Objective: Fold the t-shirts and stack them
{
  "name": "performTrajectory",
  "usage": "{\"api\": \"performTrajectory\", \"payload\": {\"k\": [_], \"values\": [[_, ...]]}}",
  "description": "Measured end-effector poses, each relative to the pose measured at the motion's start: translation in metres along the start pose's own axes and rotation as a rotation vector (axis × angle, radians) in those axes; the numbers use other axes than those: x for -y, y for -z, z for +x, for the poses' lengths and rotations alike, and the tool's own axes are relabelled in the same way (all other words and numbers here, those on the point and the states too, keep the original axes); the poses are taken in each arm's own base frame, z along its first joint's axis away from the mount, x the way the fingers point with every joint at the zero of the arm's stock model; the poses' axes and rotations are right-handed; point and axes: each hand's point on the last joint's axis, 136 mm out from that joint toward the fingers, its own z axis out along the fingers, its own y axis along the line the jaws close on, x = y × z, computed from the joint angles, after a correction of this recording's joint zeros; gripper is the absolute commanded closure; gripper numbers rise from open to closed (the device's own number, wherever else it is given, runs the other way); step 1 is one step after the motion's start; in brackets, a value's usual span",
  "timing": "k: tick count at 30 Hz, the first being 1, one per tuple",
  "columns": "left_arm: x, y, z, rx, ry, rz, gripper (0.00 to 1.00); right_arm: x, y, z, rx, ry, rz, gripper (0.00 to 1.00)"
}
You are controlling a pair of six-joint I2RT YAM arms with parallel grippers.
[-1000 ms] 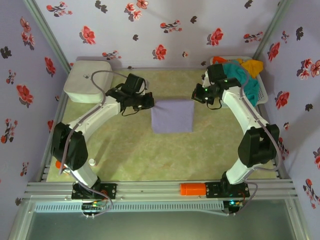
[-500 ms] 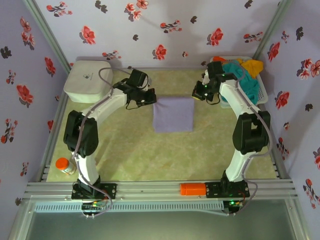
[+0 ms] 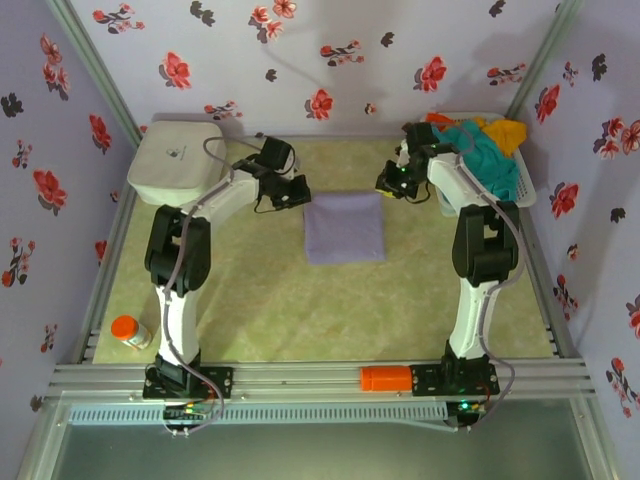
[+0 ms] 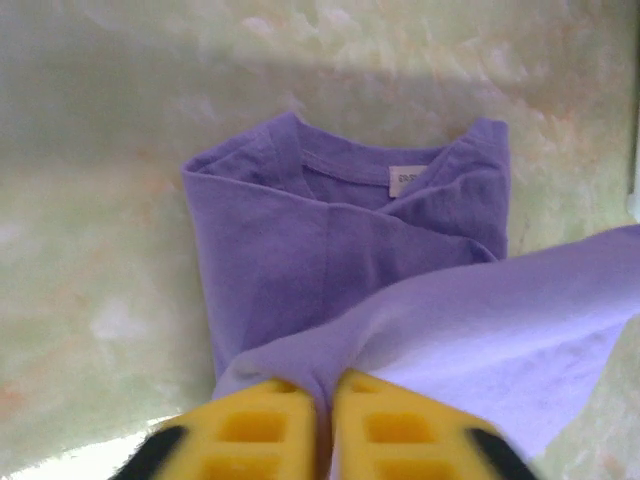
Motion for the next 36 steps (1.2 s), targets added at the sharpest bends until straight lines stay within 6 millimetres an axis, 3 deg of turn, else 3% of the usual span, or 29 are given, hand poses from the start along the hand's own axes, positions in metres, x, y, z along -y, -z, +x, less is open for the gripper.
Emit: {"api": "performTrajectory", "payload": {"k": [1,3,7,13,16,20,24,30,32,36], "values": [[-0.002,-0.003,-0.004,0.003,0.003,-0.002,0.62,0.0,-0.003,-0.005,0.006,0.003,0.0,0.24],[-0.008,-0.01,-0.016,0.012,0.008,-0.006,0.57,0.002,-0.011,-0.015,0.019,0.012,0.003,0.16],[-0.021,-0.019,-0.031,0.015,0.019,-0.029,0.54,0.005,-0.018,-0.022,0.031,0.025,0.015,0.15],[-0.028,-0.008,-0.025,0.012,0.035,-0.062,0.55,0.003,-0.006,-0.012,0.037,0.027,0.015,0.15],[-0.013,0.009,-0.01,0.018,0.041,-0.047,0.55,-0.004,0.008,0.004,0.027,0.007,-0.011,0.15],[0.028,0.029,0.018,0.035,0.028,0.03,0.56,-0.018,0.024,0.036,0.008,-0.026,-0.075,0.15],[0.053,0.027,0.058,0.014,0.042,0.103,0.57,-0.034,0.028,0.075,-0.02,-0.067,-0.155,0.14],[0.051,0.001,0.112,-0.047,0.107,0.116,0.57,-0.034,0.008,0.125,-0.07,-0.154,-0.224,0.14],[0.05,-0.005,0.121,-0.056,0.119,0.117,0.57,-0.032,0.0,0.131,-0.075,-0.171,-0.237,0.14],[0.045,-0.017,0.121,-0.038,0.138,0.126,0.58,-0.027,-0.009,0.134,-0.064,-0.182,-0.25,0.14]]}}
